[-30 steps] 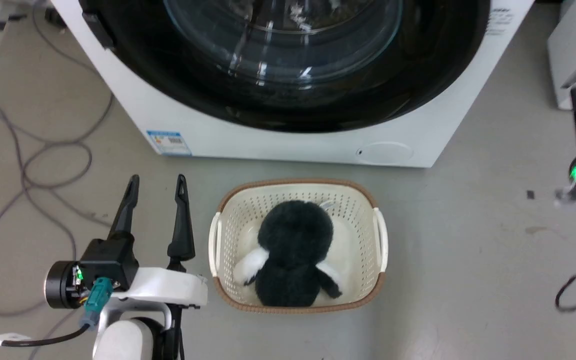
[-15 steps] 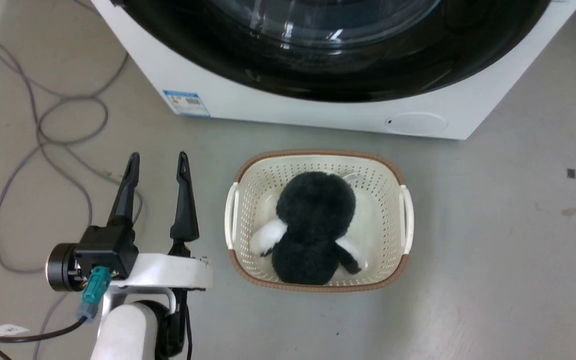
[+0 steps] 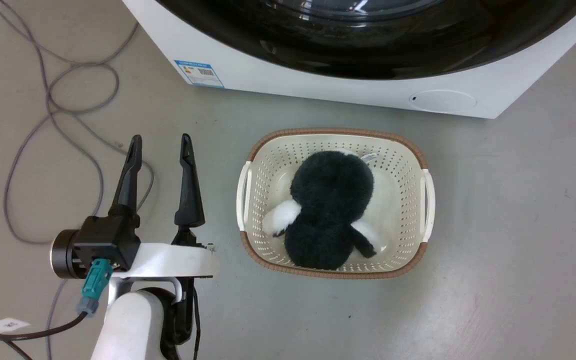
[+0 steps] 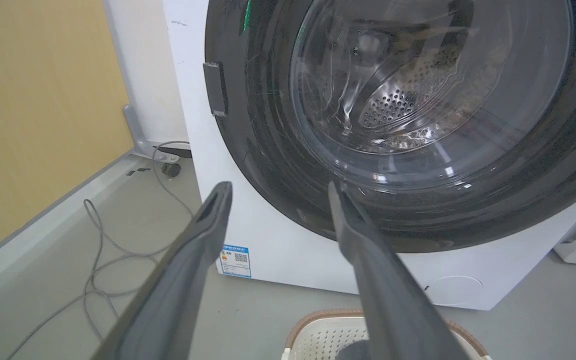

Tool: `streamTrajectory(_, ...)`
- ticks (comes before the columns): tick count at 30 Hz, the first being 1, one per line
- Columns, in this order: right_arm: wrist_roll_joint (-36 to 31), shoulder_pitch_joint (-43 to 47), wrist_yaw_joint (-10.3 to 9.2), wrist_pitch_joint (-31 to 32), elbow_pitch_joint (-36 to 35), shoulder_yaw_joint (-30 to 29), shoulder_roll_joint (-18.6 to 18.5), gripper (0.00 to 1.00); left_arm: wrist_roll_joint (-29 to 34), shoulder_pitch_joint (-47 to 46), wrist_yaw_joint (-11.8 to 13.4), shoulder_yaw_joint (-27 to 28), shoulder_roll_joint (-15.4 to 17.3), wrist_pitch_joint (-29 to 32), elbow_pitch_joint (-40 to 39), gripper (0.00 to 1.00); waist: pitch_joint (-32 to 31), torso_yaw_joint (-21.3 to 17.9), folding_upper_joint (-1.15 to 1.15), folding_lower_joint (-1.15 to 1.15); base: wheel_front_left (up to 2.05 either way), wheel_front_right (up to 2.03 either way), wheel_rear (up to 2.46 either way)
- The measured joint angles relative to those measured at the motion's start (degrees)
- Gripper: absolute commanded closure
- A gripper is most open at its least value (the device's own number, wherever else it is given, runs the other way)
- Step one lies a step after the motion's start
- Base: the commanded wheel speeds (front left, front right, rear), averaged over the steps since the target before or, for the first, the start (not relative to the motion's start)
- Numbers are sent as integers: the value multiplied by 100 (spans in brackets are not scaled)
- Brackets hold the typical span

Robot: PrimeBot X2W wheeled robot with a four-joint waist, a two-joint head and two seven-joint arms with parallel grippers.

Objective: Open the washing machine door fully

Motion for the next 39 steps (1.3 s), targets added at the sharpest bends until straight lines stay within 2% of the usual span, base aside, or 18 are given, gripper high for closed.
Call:
streamTrajectory(9,611,-149,-4,756,101,277,-266,100,-113,-93,41,-11,0,-119,10,0,103,18,0,0,0,0,0)
streamTrajectory(18,1240,-140,-5,1370,-7,601,-310,100,-135,-93,9,3,0,-219,110,0,5,-58,0,0,0,0,0)
streamTrajectory(28,1382,933,-1,1769,-955,858,-260,100,-130,80,-68,122,-1,-242,204,0,-464,-236,0,0,0,0,0)
streamTrajectory(32,1412,1427,-1,1901,-1289,971,-179,100,-78,221,-119,186,-1,-243,256,0,-688,-325,0,0,0,0,0)
streamTrajectory(33,1410,1764,-1,1994,-1562,1060,-142,100,-70,315,-164,200,-1,-243,300,0,-858,-380,0,-1,0,0,0)
streamTrajectory(39,1393,2292,-2,2169,-2149,1354,10,100,-3,519,-220,244,-1,-243,381,0,-1143,-516,0,-1,0,0,0)
